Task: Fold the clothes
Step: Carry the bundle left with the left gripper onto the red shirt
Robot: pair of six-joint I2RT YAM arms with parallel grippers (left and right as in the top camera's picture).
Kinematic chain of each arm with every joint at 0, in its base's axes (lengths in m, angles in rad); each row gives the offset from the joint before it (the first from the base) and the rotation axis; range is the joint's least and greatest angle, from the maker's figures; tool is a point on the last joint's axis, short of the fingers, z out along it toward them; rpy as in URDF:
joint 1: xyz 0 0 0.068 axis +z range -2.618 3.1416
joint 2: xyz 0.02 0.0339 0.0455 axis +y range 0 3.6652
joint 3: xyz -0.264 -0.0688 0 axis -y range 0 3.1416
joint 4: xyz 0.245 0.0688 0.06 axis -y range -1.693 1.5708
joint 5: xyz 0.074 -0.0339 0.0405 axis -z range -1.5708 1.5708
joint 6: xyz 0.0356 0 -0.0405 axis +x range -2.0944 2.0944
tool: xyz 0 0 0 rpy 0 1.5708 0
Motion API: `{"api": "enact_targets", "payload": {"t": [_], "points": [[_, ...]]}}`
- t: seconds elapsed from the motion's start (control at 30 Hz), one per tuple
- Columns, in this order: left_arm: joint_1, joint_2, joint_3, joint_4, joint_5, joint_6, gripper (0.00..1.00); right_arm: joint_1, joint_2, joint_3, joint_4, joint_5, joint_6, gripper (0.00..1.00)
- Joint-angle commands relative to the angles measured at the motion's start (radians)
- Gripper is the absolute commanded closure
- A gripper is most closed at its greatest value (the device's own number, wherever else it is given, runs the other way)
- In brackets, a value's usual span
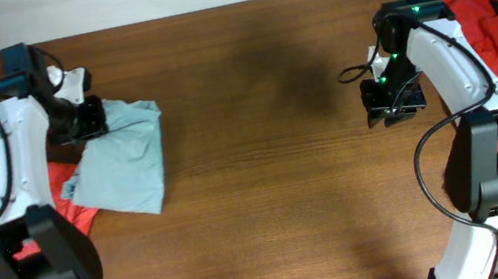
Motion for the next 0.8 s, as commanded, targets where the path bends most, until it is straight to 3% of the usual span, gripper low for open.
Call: {"api": "enact_targets", "payload": {"t": [0.0,0.2,0.77], "points": [[0.033,-0.091,0.021,-0.04,-0.137,-0.049,0.99,-0.02,-0.019,0.014,-0.006,0.017,-0.014,0.65],[0.064,-0.169,0.021,-0.067,-0.138,-0.048,0.99,-0.021,-0.019,0.014,-0.006,0.035,-0.014,0.65],[0.225,-0.171,0.006,-0.053,-0.186,-0.053,0.99,-0.021,-0.019,0.014,-0.014,0.035,-0.014,0.65]]}}
